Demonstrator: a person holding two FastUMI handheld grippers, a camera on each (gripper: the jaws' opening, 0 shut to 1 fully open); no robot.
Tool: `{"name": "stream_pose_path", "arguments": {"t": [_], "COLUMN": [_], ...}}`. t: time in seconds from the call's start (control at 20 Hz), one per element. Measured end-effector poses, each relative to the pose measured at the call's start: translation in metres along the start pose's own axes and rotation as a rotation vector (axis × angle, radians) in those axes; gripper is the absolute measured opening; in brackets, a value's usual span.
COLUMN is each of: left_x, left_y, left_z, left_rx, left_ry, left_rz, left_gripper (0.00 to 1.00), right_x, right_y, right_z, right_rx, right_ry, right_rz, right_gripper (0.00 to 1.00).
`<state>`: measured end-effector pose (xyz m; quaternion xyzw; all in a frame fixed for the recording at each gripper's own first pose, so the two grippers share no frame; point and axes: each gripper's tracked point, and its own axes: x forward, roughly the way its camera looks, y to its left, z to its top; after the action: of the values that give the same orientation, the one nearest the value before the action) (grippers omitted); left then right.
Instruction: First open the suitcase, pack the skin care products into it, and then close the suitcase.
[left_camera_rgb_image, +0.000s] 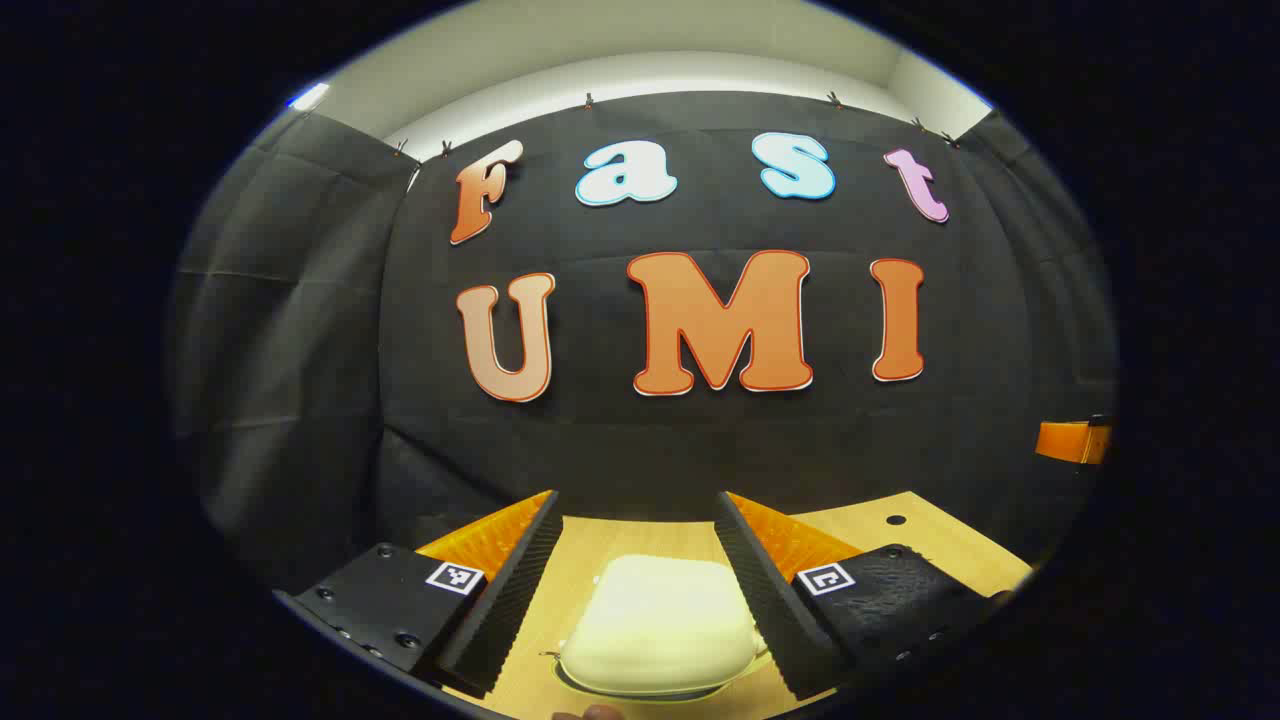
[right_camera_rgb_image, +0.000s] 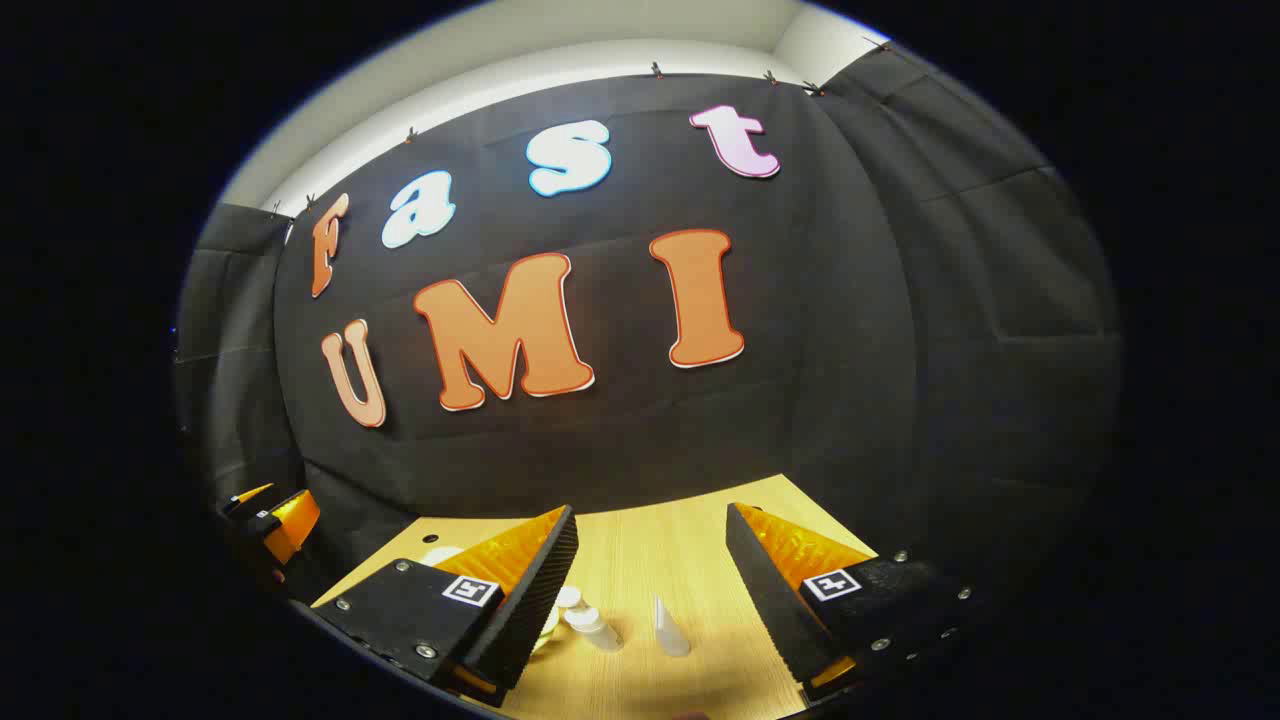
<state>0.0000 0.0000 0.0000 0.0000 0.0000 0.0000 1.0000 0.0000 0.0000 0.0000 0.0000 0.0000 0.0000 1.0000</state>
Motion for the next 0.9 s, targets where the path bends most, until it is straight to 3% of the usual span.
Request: {"name": "stream_pose_path", "arguments": {"t": [0.15, 0.2, 0.25, 0.4, 0.8, 0.85, 0.9], "left_x": [0.008, 0.011, 0.013, 0.017, 0.019, 0.019, 0.019], "left_y": [-0.012, -0.016, -0.013, 0.006, 0.009, 0.009, 0.006], "left_z": [-0.004, -0.004, -0.004, -0.008, 0.006, 0.009, 0.009], "left_rx": [-0.024, -0.049, -0.072, -0.088, -0.033, -0.025, -0.015], "left_ry": [0.037, 0.039, 0.045, 0.057, 0.021, 0.016, 0.011], "left_rz": [-0.079, -0.111, -0.114, -0.082, -0.067, -0.065, -0.068], "left_gripper": [0.98, 0.98, 0.98, 0.98, 0.99, 0.99, 0.99], "right_x": [0.000, 0.000, -0.001, -0.002, -0.001, -0.002, -0.003], "right_y": [-0.002, -0.001, -0.001, 0.007, 0.010, 0.008, 0.006], "right_z": [0.002, 0.005, 0.005, 0.009, 0.000, 0.002, 0.004], "right_rx": [-0.002, -0.011, -0.023, -0.048, -0.082, -0.086, -0.087], "right_ry": [-0.010, -0.022, -0.024, -0.033, -0.015, -0.016, -0.018], "right_rz": [-0.047, -0.059, -0.074, -0.073, -0.064, -0.066, -0.069], "right_gripper": [0.95, 1.00, 0.95, 0.95, 0.95, 1.00, 0.95]}}
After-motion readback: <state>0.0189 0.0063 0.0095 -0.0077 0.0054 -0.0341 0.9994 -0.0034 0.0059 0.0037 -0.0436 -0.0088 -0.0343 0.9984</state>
